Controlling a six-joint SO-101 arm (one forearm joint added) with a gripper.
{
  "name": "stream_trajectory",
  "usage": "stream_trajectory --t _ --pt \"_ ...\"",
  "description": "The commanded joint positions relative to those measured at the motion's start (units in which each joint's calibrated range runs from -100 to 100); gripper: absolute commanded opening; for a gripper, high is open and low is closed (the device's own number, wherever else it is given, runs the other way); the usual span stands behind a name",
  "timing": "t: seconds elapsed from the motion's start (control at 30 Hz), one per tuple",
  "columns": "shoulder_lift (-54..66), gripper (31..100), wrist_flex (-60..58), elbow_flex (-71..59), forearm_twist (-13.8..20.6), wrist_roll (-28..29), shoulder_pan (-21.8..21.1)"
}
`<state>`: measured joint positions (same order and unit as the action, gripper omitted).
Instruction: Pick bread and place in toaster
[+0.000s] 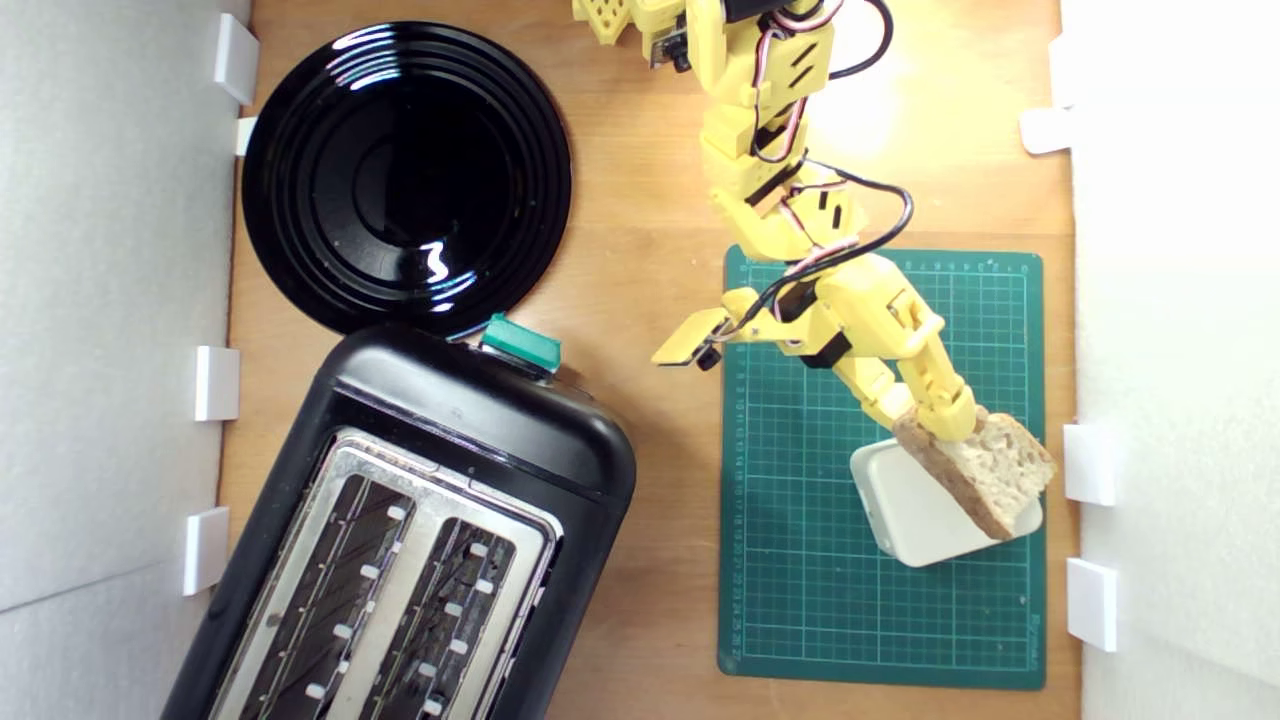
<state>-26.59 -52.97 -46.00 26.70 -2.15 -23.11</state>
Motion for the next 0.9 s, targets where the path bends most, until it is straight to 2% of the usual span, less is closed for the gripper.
stream_trajectory --t 0.0,0.07,0.2,0.4,0.5,0.7,0.8,0.87 --pt "5.45 55.6 -1.04 1.02 -0.50 0.08 -0.34" --pt "7.62 55.6 -0.70 0.93 -0.50 0.08 -0.26" --pt "16.52 55.6 11.33 1.20 -0.50 0.45 -0.34" --pt "29.08 55.6 22.76 1.38 -0.50 5.57 -0.26" --pt "37.98 55.6 32.15 1.47 -0.50 5.36 -0.26" --pt "50.46 55.6 41.79 2.20 -0.41 4.32 1.36" --pt "54.37 55.6 50.07 7.28 -0.41 3.74 1.36" --pt "55.62 55.6 58.43 15.54 -0.41 3.74 1.36"
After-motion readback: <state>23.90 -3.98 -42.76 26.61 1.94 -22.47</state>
